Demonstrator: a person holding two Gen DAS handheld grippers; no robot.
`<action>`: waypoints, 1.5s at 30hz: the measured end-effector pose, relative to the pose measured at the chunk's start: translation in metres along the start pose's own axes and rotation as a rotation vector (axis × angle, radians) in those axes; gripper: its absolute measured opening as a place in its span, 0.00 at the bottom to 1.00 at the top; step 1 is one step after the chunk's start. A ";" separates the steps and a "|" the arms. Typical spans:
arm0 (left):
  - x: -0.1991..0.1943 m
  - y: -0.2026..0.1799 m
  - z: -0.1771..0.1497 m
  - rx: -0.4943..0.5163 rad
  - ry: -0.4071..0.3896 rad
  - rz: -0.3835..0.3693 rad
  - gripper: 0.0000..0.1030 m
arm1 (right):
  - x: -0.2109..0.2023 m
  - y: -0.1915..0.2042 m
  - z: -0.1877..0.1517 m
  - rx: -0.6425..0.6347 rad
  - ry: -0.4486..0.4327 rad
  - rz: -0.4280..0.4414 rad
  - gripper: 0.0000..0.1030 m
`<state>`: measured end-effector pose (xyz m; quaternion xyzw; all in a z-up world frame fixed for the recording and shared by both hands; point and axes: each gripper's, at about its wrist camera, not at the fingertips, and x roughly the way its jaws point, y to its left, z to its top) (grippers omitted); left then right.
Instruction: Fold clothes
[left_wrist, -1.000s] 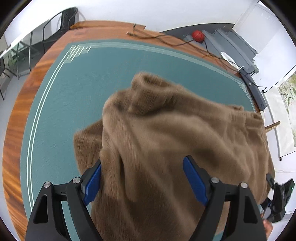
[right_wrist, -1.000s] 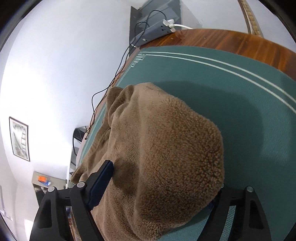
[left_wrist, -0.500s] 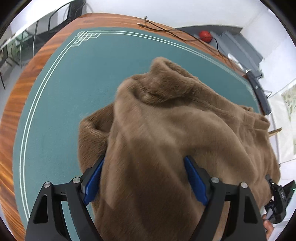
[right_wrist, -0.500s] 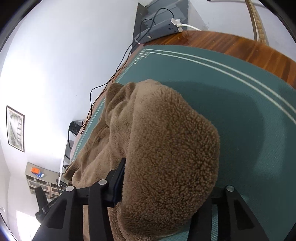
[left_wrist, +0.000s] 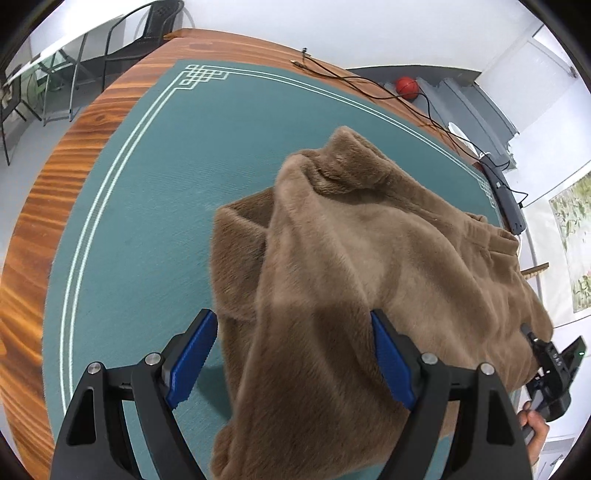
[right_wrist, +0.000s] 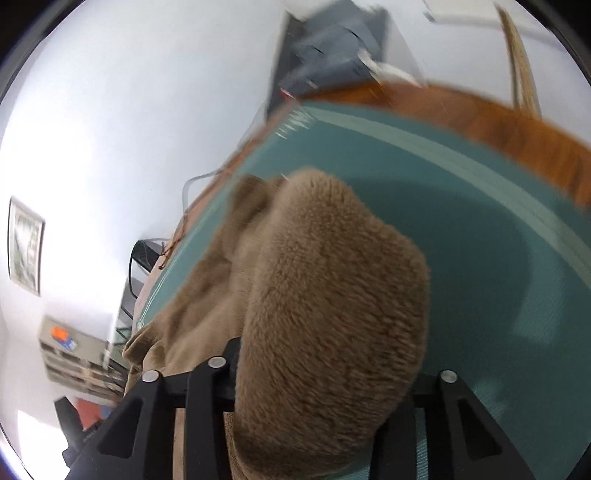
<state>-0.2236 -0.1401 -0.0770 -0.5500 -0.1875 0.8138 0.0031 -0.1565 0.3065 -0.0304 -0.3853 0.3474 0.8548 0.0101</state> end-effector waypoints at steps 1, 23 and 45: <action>-0.004 0.004 -0.002 -0.003 -0.001 -0.001 0.83 | -0.007 0.013 0.002 -0.040 -0.023 0.001 0.35; -0.053 0.120 -0.040 -0.190 -0.025 0.061 0.83 | 0.051 0.321 -0.232 -1.039 0.114 0.310 0.16; -0.023 -0.044 -0.019 -0.060 0.064 -0.328 0.83 | -0.034 0.144 -0.150 -0.642 0.043 0.006 0.80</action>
